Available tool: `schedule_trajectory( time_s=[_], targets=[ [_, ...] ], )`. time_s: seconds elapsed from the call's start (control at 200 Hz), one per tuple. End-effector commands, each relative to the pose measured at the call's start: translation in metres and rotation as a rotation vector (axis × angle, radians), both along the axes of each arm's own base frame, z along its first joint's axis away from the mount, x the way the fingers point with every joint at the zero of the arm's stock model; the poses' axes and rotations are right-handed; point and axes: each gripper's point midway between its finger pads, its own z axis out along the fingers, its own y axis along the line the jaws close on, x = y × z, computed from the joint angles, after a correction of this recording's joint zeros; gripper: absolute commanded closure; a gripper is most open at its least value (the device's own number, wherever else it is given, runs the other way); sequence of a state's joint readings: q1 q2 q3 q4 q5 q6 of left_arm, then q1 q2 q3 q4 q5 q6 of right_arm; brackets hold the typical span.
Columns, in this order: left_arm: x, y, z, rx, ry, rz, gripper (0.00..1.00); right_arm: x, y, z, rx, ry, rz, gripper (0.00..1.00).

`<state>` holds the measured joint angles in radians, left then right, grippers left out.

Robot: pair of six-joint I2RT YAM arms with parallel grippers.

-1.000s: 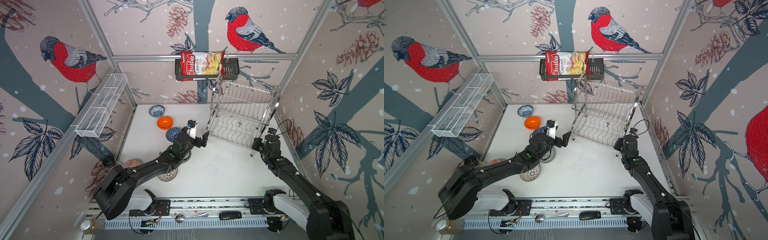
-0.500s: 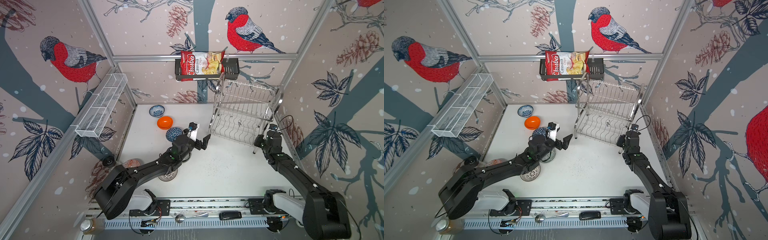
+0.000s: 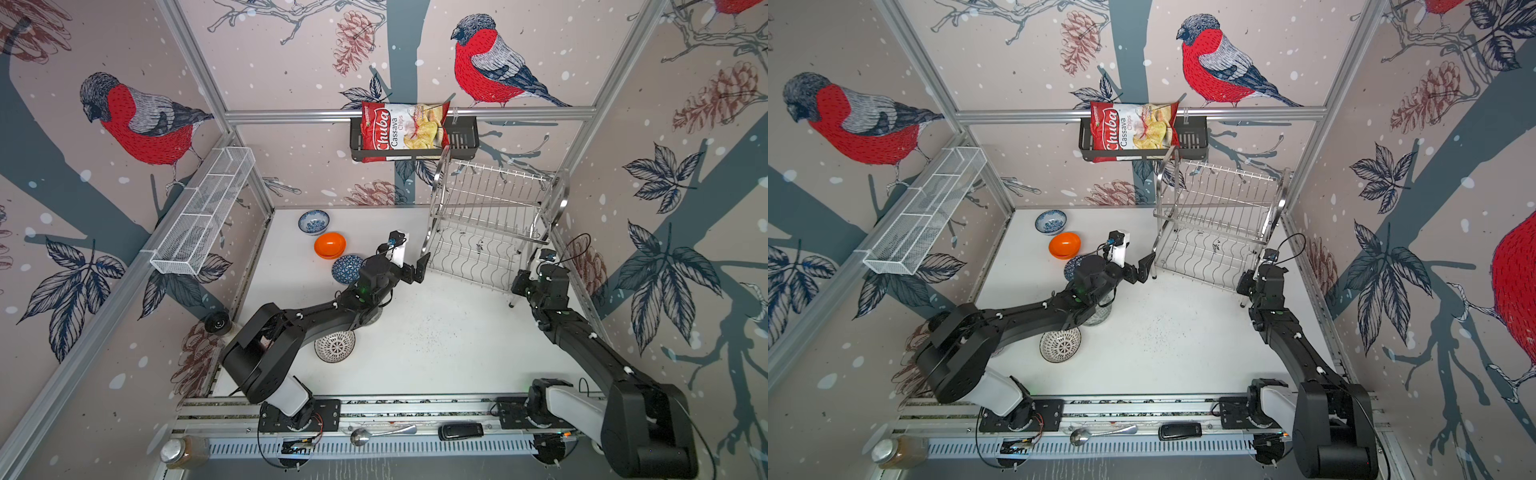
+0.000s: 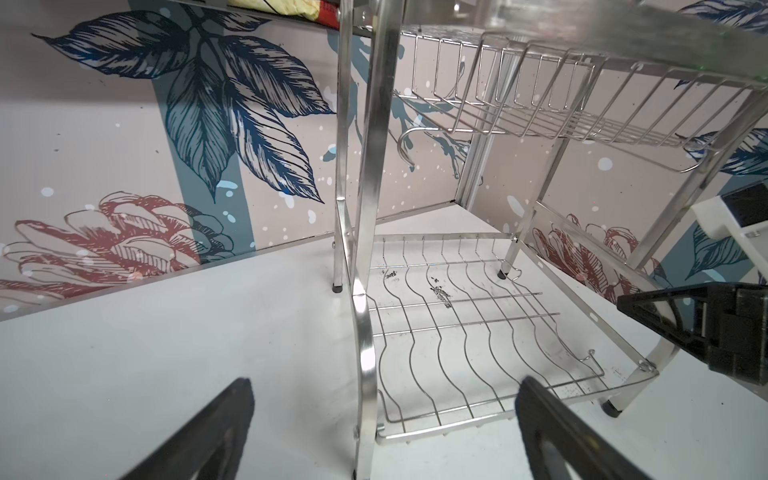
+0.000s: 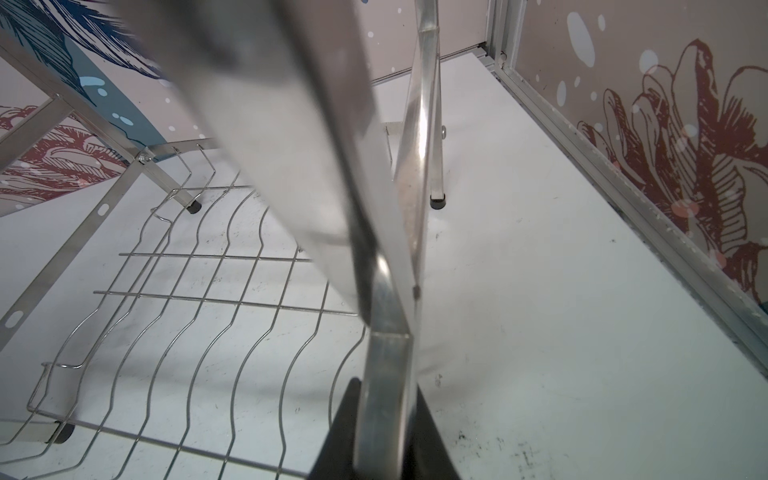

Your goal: Load the bowls into the dish rack

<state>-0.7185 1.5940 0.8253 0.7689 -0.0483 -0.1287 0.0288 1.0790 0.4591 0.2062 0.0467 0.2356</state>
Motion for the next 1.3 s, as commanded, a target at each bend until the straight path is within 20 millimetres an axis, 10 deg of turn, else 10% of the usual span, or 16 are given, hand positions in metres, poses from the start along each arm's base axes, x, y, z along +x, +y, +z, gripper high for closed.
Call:
schedule_trajectory(
  time_s=[0.0, 0.62, 1.296],
  targets=[
    [0.005, -0.012, -0.003, 0.022, -0.016, -0.052, 0.02, 0.009, 0.008, 0.031, 0.024, -0.136, 0.034, 0.98],
    [0.039, -0.036, -0.051, -0.064, 0.12, -0.099, 0.29, 0.008, 0.009, 0.033, 0.027, -0.145, 0.036, 0.98],
    [0.04, -0.04, -0.066, -0.107, 0.183, -0.07, 0.81, 0.006, 0.011, 0.038, 0.044, -0.175, 0.042, 0.98]
  ],
)
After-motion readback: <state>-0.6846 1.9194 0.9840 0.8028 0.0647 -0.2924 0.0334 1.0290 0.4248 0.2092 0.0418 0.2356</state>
